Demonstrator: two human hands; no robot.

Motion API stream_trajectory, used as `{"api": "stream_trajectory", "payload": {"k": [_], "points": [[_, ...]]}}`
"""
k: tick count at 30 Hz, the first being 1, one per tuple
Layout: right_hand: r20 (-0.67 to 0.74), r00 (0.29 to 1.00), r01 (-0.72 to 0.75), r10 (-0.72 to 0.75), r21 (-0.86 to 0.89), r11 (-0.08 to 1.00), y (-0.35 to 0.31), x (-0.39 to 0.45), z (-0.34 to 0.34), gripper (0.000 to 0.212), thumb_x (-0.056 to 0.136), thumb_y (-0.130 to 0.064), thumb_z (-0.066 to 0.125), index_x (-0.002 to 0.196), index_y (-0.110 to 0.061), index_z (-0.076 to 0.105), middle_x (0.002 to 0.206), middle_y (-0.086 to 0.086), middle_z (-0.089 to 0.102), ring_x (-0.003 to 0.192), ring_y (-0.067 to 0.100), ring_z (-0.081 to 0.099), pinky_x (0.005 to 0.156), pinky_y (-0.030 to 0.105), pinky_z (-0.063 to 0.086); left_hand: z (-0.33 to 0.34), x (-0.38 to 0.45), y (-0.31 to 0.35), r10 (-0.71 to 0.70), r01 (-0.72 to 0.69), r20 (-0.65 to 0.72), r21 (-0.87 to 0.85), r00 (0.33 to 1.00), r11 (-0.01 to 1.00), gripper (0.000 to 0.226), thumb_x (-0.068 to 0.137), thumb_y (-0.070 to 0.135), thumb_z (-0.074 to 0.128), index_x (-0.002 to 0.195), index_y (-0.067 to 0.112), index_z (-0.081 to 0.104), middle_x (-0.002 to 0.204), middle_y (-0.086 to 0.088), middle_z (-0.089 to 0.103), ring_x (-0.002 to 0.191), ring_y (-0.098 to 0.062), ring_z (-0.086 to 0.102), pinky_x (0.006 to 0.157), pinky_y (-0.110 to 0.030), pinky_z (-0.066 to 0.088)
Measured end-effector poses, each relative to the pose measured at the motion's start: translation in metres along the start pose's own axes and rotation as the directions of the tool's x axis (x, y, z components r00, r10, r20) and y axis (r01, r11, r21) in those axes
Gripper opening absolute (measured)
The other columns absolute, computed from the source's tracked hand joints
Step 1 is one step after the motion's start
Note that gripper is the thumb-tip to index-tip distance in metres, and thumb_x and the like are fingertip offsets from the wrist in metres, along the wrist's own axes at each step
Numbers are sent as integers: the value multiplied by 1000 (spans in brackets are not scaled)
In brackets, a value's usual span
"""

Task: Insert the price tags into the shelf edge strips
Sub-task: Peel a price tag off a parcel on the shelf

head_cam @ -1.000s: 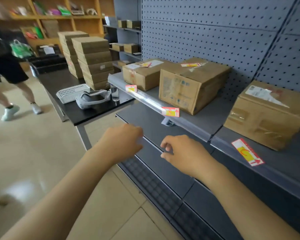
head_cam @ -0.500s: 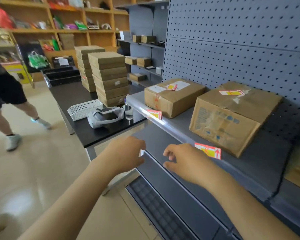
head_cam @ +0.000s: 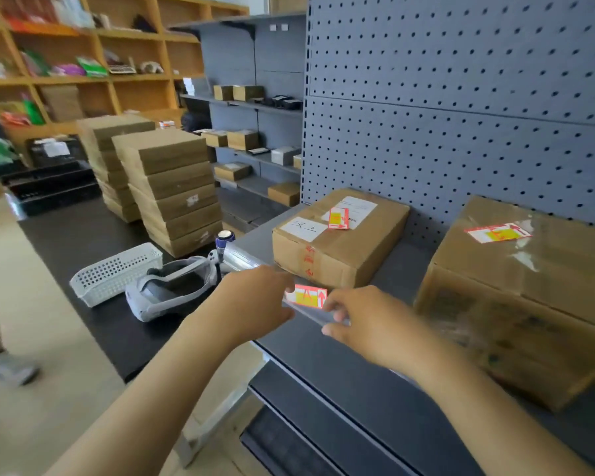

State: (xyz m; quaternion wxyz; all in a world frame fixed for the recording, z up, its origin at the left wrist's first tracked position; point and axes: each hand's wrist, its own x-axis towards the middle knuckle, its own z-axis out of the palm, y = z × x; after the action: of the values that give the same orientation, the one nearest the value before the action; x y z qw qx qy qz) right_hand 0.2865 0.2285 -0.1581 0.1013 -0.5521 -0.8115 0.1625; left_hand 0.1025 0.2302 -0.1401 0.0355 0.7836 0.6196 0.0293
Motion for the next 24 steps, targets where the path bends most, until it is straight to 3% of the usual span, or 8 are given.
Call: {"api": "stream_trajectory", "payload": {"k": [3, 10, 18, 24], "points": [[-58, 995, -79, 79, -8, 997, -4, 21, -1, 21, 85, -43, 57, 104, -34, 58, 103, -10, 63, 89, 15, 60, 71, 29, 48, -11, 27, -15, 79, -79, 20, 6, 997, 997, 36, 89, 39, 58, 123, 28, 53, 123, 3, 60, 108, -19, 59, 87, -34, 50], [-161, 963, -215, 217, 34, 976, -12, 49, -12, 13, 84, -37, 58, 96, -31, 60, 93, -8, 65, 84, 17, 61, 74, 34, 52, -35, 77, -32, 263, -262, -9, 64, 965, 963, 34, 90, 41, 54, 122, 31, 51, 122, 4, 59, 106, -21, 60, 83, -35, 49], [-329, 904, -269, 272, 57, 961, 11, 38, -58, 11, 87, -31, 62, 97, -29, 61, 87, -11, 64, 75, 9, 60, 70, 36, 55, -57, 130, 18, 488, -483, -110, 71, 866, 873, 39, 90, 44, 53, 126, 30, 50, 130, 4, 56, 116, -19, 53, 90, -33, 45], [-412, 863, -309, 293, 28, 951, 56, 32, -99, 16, 90, -26, 59, 104, -29, 63, 94, -8, 70, 79, 9, 63, 72, 32, 55, -63, 165, 63, 543, -540, -121, 54, 831, 840, 37, 88, 43, 56, 122, 28, 52, 120, 3, 61, 107, -20, 59, 85, -35, 48]]}}
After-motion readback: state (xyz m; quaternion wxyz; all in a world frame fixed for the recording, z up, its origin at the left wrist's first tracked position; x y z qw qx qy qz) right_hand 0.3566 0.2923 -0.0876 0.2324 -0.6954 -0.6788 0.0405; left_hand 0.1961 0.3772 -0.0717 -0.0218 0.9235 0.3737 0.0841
